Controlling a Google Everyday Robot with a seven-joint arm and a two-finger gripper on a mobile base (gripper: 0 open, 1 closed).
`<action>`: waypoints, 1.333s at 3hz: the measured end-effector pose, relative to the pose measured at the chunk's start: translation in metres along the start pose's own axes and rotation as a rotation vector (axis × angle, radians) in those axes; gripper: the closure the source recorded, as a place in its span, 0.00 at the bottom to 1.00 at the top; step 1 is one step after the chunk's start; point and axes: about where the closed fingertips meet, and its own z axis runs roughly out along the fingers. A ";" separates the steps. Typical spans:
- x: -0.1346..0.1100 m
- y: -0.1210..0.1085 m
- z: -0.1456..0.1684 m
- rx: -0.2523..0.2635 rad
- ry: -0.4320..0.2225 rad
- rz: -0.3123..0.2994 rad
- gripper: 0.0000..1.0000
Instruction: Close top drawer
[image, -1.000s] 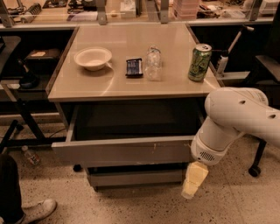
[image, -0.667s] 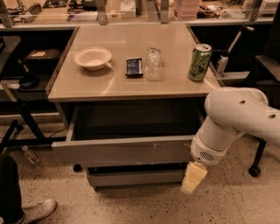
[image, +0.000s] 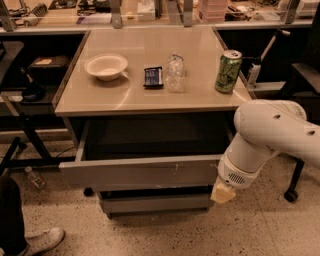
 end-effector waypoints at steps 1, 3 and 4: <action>0.000 0.000 0.000 0.000 0.001 -0.001 0.91; -0.026 -0.038 -0.005 0.107 -0.004 -0.014 1.00; -0.041 -0.059 -0.007 0.153 0.008 -0.022 1.00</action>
Offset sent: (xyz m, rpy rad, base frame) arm 0.0479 0.0077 -0.0004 -0.0219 -0.1203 -0.0122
